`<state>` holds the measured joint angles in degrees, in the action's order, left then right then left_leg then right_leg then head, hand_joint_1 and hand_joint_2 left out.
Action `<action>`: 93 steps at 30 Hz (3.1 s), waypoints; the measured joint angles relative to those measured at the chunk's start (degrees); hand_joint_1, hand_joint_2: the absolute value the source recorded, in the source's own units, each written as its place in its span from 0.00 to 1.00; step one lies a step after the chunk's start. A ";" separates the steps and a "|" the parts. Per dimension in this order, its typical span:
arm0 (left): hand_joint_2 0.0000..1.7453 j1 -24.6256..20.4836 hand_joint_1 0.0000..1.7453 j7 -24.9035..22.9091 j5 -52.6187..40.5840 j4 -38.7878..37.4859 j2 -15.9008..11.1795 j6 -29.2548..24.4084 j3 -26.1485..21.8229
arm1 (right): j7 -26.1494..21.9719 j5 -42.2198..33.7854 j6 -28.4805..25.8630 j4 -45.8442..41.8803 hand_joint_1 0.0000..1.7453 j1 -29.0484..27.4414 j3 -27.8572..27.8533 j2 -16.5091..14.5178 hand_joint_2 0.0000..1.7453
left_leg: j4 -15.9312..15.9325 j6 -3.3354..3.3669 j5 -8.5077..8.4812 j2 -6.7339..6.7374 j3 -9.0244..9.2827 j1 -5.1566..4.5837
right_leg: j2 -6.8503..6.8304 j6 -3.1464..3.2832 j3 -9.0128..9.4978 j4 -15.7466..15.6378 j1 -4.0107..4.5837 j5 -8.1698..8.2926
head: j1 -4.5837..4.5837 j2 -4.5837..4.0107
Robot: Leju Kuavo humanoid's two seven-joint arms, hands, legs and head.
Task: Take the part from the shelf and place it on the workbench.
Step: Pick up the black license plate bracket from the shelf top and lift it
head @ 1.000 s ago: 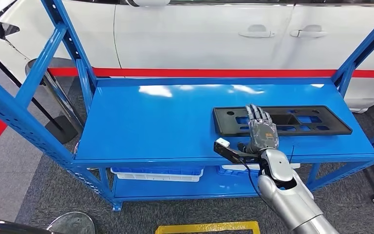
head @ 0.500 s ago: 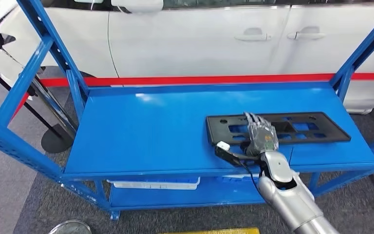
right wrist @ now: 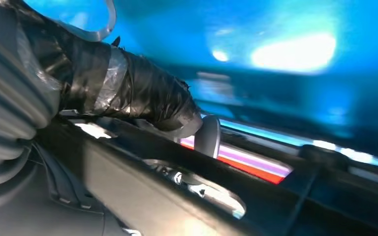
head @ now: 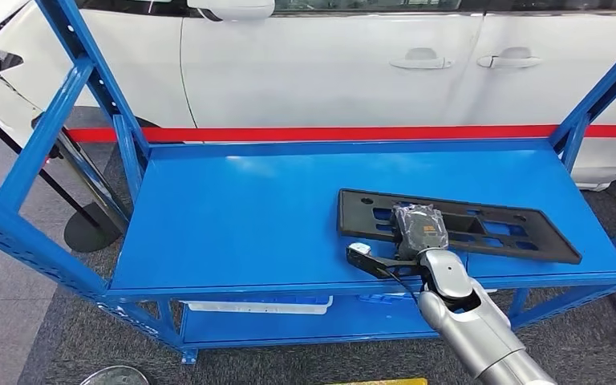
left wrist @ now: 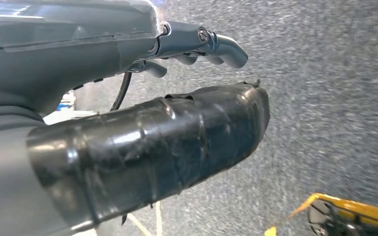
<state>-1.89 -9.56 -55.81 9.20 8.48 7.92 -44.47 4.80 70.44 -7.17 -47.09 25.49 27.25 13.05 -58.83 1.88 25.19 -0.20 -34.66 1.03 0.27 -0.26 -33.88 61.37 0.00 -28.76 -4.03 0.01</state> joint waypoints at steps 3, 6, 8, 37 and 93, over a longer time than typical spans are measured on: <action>0.25 -0.01 0.00 0.09 -0.05 0.00 -0.08 -0.08 -0.01 | -0.15 -0.30 -0.13 0.43 1.00 -0.01 0.32 -0.01 1.00 | 0.10 0.36 0.05 0.00 0.03 -0.03 | -0.05 -0.65 -4.75 9.59 -0.35 -4.37 | 0.01 0.00; 1.00 0.02 0.00 0.18 -0.28 0.00 -0.27 0.19 -0.01 | -0.90 -0.96 -1.23 0.87 1.00 -0.27 0.56 0.10 1.00 | 0.09 0.35 0.22 -0.01 0.24 -0.05 | -0.09 -0.96 -6.87 12.47 -0.72 -3.44 | 0.00 0.00; 1.00 0.01 0.00 0.20 -0.55 0.00 -0.21 0.58 -0.01 | -2.04 -1.87 -2.55 0.95 1.00 -0.60 0.50 0.80 1.00 | 0.10 0.20 0.41 -0.04 0.65 -0.03 | -0.27 -0.69 -3.36 4.81 -0.78 0.70 | 0.00 -0.01; 1.00 0.35 0.00 -4.94 -2.11 0.00 -0.71 -1.62 -0.33 | -9.56 2.80 -18.34 -32.73 1.00 -12.56 -6.40 7.17 1.00 | -0.88 0.31 1.24 -0.06 0.66 -0.11 | -0.18 -0.83 -6.12 11.52 -0.75 -2.77 | 0.07 -0.01; 1.00 -0.92 0.00 -6.26 -3.40 0.00 0.66 -1.82 -1.18 | -4.64 11.60 -23.69 -46.78 1.00 -14.30 3.13 9.08 1.00 | 2.79 1.13 1.77 0.87 4.71 -0.68 | 0.00 0.04 -5.74 1.98 0.16 2.04 | 0.24 -0.01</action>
<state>-2.82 -15.81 -59.21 9.20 9.14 6.10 -45.65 0.16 82.03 -30.87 -93.87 11.19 30.38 22.14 -56.03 3.02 26.96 0.67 -29.94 0.35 0.27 -0.22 -39.62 63.35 0.17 -26.71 -3.79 0.00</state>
